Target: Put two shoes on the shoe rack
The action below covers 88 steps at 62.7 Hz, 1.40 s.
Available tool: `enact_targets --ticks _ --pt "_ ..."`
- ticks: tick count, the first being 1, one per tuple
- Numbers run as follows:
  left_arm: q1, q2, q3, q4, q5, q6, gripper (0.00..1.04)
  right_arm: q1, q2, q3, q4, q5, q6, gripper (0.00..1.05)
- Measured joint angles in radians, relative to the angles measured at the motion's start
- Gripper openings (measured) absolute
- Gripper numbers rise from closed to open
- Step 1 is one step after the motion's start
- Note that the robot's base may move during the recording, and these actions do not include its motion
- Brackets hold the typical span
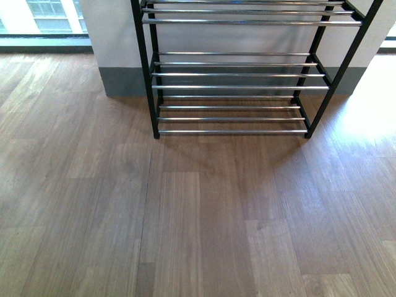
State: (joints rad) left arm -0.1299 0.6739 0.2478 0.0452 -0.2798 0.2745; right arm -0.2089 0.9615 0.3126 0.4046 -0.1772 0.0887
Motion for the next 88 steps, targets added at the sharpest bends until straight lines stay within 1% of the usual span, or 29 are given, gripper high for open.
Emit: enact_targets --ticks 88 --pt "0.002 0.000 -0.002 -0.001 -0.001 -0.001 0.02 0.003 0.001 0.000 0.000 0.000 0.001 0.02"
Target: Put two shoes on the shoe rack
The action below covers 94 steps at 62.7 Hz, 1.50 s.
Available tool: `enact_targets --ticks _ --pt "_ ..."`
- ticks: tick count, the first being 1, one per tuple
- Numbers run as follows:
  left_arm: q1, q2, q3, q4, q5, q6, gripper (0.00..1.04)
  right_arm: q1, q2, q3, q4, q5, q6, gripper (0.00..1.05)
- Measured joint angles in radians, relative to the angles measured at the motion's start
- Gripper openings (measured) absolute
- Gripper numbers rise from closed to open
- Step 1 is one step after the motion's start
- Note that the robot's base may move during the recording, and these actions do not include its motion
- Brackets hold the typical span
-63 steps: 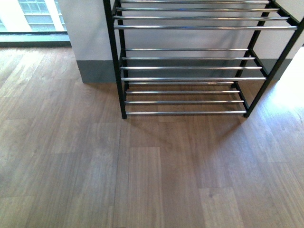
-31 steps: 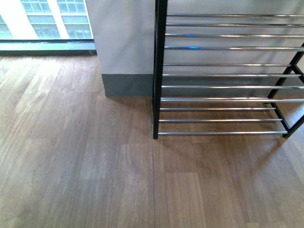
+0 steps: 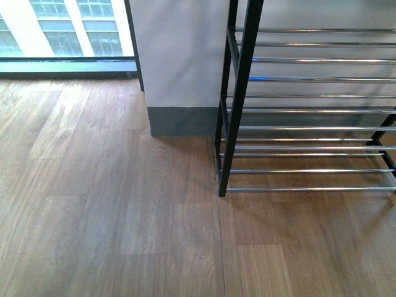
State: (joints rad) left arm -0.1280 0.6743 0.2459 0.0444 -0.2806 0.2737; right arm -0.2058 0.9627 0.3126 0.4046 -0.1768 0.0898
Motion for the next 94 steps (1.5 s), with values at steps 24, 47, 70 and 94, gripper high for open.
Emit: enact_targets --ticks 24,47,70,94 --pt "0.000 0.000 0.000 0.000 0.000 0.000 0.02 0.096 -0.169 0.018 -0.012 0.087 -0.038 0.02" --pt "0.000 0.000 0.000 0.000 0.000 0.000 0.02 0.181 0.079 0.375 -0.103 0.192 -0.251 0.02" --pt "0.000 0.000 0.000 0.000 0.000 0.000 0.02 0.124 0.507 0.839 -0.261 0.275 -0.534 0.02" --pt "0.000 0.000 0.000 0.000 0.000 0.000 0.02 0.113 0.696 1.109 -0.404 0.316 -0.689 0.02"
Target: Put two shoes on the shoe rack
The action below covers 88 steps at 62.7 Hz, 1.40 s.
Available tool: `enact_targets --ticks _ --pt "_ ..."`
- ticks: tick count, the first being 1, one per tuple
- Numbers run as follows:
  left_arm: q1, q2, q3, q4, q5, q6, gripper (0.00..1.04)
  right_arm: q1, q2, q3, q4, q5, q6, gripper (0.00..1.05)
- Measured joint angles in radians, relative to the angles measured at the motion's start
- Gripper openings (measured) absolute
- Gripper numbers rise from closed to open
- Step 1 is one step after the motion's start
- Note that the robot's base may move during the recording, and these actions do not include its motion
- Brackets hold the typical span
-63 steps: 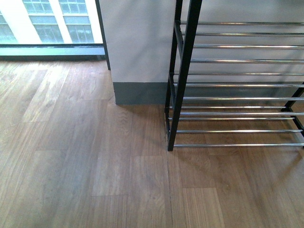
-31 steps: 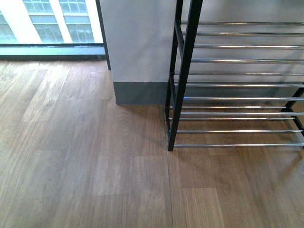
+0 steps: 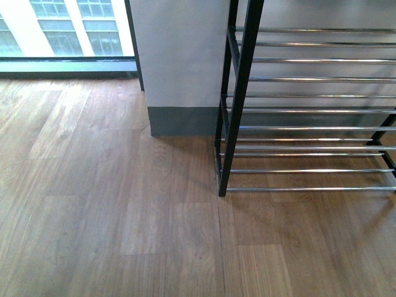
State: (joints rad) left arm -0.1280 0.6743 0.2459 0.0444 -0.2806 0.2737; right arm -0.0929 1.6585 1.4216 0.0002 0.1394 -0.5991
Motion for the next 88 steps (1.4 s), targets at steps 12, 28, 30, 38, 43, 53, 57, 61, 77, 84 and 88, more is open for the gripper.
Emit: enact_targets --ticks 12,28,30,38,43,53,57,61,77,84,88 --pt "0.000 0.000 0.000 0.000 0.000 0.000 0.02 -0.015 0.100 0.108 -0.035 0.035 -0.059 0.02" --pt "0.000 0.000 0.000 0.000 0.000 0.000 0.02 -0.039 0.197 0.209 -0.089 0.071 -0.087 0.02" --pt "0.000 0.000 0.000 0.000 0.000 0.000 0.02 -0.040 0.207 0.222 -0.096 0.074 -0.087 0.02" --pt "0.000 0.000 0.000 0.000 0.000 0.000 0.02 -0.045 0.230 0.257 -0.113 0.080 -0.085 0.02" --pt "0.000 0.000 0.000 0.000 0.000 0.000 0.02 -0.045 0.236 0.264 -0.118 0.080 -0.083 0.02" --pt "0.000 0.000 0.000 0.000 0.000 0.000 0.02 -0.045 0.236 0.264 -0.119 0.080 -0.082 0.02" --pt "0.000 0.000 0.000 0.000 0.000 0.000 0.02 -0.045 0.236 0.264 -0.118 0.078 -0.082 0.02" --pt "0.000 0.000 0.000 0.000 0.000 0.000 0.02 -0.045 0.236 0.264 -0.116 0.076 -0.078 0.10" --pt "0.000 0.000 0.000 0.000 0.000 0.000 0.02 -0.039 0.195 0.216 -0.085 0.027 -0.047 0.51" --pt "0.000 0.000 0.000 0.000 0.000 0.000 0.02 -0.034 0.151 0.184 -0.073 -0.002 -0.027 0.67" --pt "0.000 0.000 0.000 0.000 0.000 0.000 0.02 -0.029 0.109 0.155 -0.058 -0.021 -0.020 0.79"
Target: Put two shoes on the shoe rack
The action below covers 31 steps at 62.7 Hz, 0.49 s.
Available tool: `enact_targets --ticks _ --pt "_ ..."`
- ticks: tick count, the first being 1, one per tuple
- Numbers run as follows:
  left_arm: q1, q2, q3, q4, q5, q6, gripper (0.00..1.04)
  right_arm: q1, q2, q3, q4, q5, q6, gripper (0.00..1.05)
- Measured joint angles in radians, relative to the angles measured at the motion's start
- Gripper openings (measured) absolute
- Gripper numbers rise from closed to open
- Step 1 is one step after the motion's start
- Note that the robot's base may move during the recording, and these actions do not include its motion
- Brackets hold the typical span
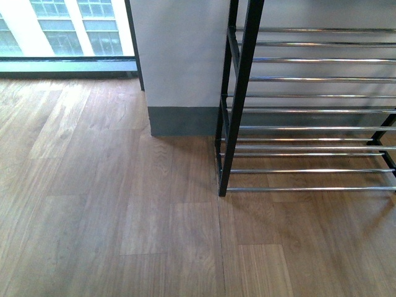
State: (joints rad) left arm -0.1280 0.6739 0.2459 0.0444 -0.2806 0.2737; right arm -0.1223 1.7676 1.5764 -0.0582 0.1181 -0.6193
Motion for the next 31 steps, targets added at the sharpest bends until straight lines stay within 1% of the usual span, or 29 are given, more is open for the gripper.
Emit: enact_targets --ticks 4,8,20,28,31 --pt "0.000 0.000 0.000 0.000 0.000 0.000 0.02 0.003 -0.034 -0.022 0.008 -0.015 0.007 0.89" --pt "0.000 0.000 0.000 0.000 0.000 0.000 0.02 0.003 -0.061 -0.040 0.014 -0.031 0.021 0.96" --pt "0.000 0.000 0.000 0.000 0.000 0.000 0.02 0.004 -0.177 -0.158 0.068 -0.100 0.076 0.95" --pt "0.000 0.000 0.000 0.000 0.000 0.000 0.02 0.010 -0.307 -0.289 0.151 -0.156 0.135 0.95" --pt "0.000 0.000 0.000 0.000 0.000 0.000 0.02 0.013 -0.360 -0.337 0.177 -0.164 0.156 0.95"
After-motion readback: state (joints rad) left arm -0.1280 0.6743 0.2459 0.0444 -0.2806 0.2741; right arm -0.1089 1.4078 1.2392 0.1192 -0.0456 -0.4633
